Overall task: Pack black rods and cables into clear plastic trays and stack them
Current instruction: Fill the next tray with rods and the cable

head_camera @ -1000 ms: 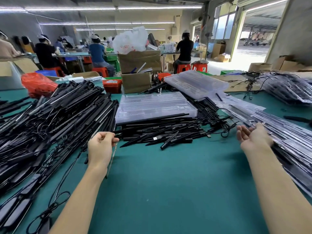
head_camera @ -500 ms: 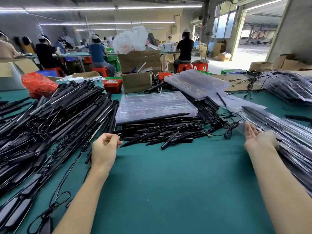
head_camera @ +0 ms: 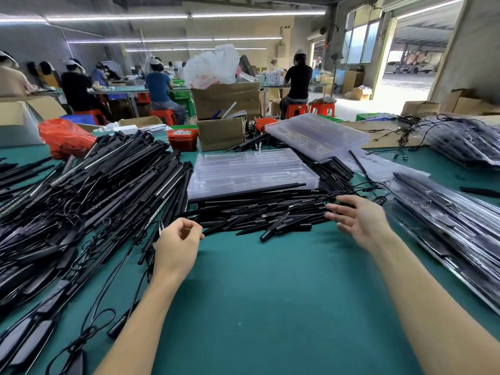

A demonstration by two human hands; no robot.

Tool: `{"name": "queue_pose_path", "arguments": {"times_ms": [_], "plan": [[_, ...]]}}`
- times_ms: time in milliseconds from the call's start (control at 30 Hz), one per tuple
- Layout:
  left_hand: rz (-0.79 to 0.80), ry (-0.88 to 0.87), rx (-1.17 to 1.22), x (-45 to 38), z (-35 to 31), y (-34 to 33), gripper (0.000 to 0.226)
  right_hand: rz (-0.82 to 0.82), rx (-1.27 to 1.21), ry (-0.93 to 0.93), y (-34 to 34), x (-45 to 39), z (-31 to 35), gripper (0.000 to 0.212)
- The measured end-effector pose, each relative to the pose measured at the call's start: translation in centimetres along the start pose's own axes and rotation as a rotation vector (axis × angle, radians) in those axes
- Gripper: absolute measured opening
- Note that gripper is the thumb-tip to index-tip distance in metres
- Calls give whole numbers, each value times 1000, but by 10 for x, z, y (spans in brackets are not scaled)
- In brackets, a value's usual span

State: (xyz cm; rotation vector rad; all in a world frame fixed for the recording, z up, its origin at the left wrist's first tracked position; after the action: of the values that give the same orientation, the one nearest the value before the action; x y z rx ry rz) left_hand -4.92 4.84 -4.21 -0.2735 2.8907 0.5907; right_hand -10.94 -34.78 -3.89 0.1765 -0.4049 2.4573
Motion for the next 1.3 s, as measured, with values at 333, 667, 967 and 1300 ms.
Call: {"name": "queue_pose_path", "arguments": {"times_ms": [333, 667, 967, 1300], "plan": [[59, -59, -186, 5, 2, -9, 16, 33, 1410, 326, -45, -39, -2, 67], [92, -71, -230, 5, 3, -13, 15, -21, 1277, 435, -29, -49, 14, 38], [95, -100, -265, 5, -1, -15, 17, 27, 1274, 281, -19, -56, 9, 47], [110, -208, -535, -18, -43, -23, 9, -330, 592, 408, 13, -55, 24, 20]]}}
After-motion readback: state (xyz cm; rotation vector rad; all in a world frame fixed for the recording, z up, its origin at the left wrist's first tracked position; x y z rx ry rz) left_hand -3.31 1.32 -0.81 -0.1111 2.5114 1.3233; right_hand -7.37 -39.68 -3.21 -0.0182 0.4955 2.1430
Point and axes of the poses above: each hand's wrist, its own x-axis away from the middle knuckle, its own y-axis out of the back of the hand, z = x × y, the point moved 8 cm from there along -x, towards the middle knuckle, and after that the axes turned 2 degrees about -x, right-handed, at the moved point
